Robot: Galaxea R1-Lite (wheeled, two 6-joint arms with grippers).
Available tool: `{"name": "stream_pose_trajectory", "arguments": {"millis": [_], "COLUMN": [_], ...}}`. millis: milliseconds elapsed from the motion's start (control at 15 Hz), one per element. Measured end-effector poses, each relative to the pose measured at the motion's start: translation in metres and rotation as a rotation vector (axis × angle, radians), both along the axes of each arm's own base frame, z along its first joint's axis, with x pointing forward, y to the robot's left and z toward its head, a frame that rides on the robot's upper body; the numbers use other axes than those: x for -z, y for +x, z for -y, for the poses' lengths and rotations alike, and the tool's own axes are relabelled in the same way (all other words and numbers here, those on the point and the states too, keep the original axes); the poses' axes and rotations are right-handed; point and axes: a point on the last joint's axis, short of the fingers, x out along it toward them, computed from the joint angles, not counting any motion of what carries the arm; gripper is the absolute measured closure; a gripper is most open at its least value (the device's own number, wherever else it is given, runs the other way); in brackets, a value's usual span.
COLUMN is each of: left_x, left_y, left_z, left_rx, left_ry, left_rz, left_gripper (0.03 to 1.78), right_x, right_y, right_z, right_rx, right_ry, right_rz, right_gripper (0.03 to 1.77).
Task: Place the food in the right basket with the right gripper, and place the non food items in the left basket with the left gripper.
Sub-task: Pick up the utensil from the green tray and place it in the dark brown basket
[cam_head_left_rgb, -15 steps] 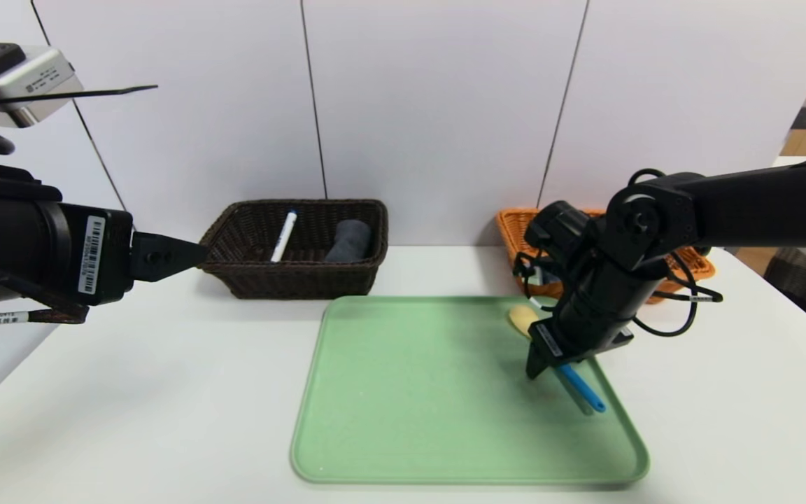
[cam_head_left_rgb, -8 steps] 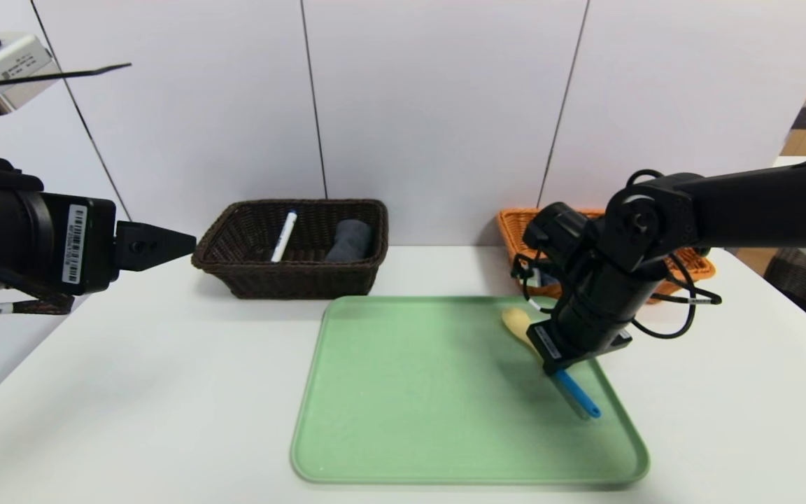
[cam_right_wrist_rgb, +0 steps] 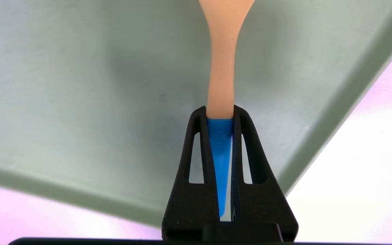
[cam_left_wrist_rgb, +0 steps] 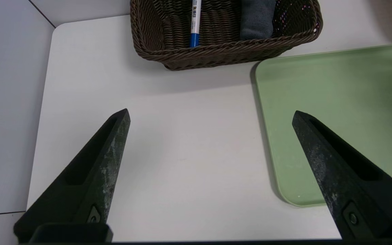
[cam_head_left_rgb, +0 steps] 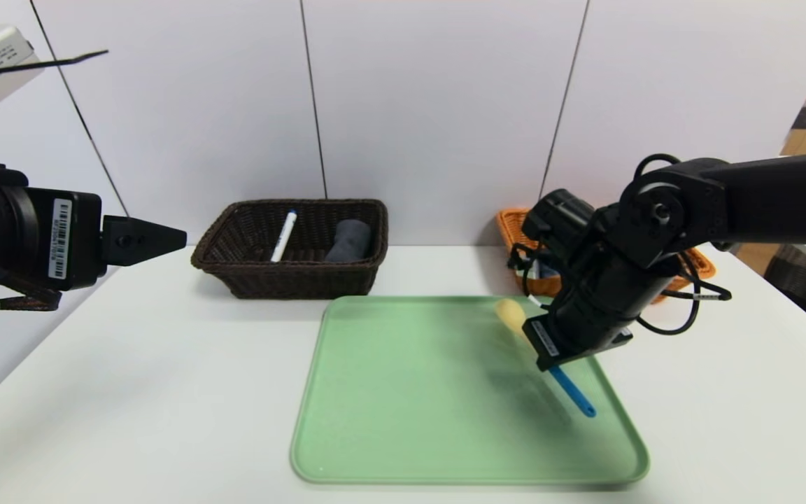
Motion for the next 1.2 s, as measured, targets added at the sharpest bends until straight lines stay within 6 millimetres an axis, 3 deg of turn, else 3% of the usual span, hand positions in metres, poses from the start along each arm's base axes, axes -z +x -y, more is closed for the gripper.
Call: {"name": "stream_pose_trajectory", "arguments": {"millis": [333,533,1000,1200], "left_x": [0.002,0.006,0.024,0.027], "left_y": [-0.003,-0.004,-0.008,-0.009], "left_z": [-0.002,-0.003,-0.009,-0.011], "left_rx": [0.001,-0.002,-0.024,-0.031], "left_ry": [0.001,0.006,0.038,0.045], "left_rz": [-0.005,-0.013,-0.063,-0.069], "left_gripper": [0.12,0.12,0.12,0.12], "right_x": [-0.056,-0.088,-0.118,-0.106], "right_y": [-0.027,-0.029,0.017,0.032], "right_z": [-0.045,-0.073,-0.135,-0.156], "right_rx": [-0.104,-0.116,-0.032,-0.046], "right_ry": [0.211,0.383,0.677,0.676], "right_rz": [0.272,0.493,1.026,1.088], "right_gripper": [1.65,1.65,1.65,1.65]}}
